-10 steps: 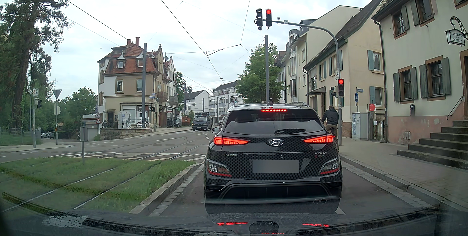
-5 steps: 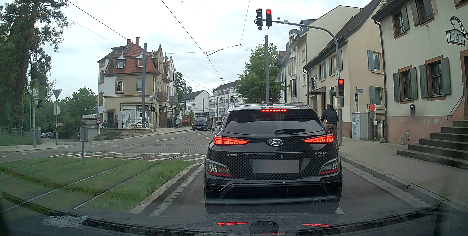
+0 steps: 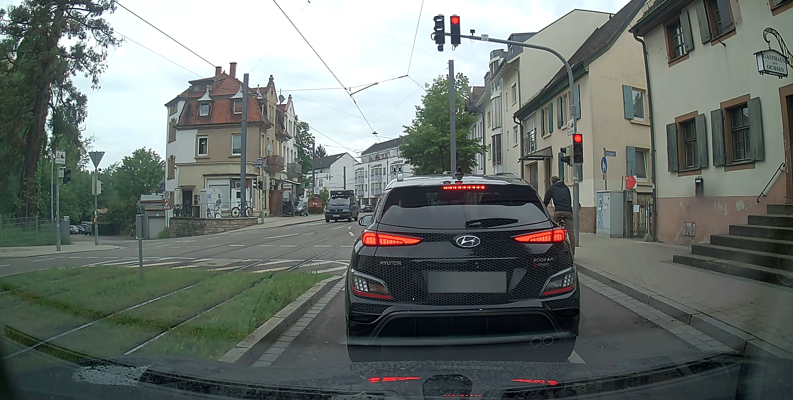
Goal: Follow the waypoints while adhering to traffic rules and regulations
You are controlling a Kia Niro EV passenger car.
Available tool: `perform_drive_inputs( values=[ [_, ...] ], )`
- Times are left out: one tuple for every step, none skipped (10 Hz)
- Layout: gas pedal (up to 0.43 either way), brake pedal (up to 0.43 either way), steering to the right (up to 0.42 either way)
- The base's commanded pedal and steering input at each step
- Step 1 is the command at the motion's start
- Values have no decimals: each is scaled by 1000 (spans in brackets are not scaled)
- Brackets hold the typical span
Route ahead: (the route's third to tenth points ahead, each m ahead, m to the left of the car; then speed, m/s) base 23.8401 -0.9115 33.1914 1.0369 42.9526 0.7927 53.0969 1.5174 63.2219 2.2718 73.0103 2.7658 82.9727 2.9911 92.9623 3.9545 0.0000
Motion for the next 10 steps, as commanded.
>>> perform_drive_inputs(
  values=[
    [0, 213, 15],
    [0, 213, 15],
    [0, 213, 14],
    [0, 220, 14],
    [0, 213, 15],
    [0, 213, 15],
    [0, 213, 15],
    [0, 220, 15],
    [0, 220, 15],
    [0, 213, 15]
  ],
)
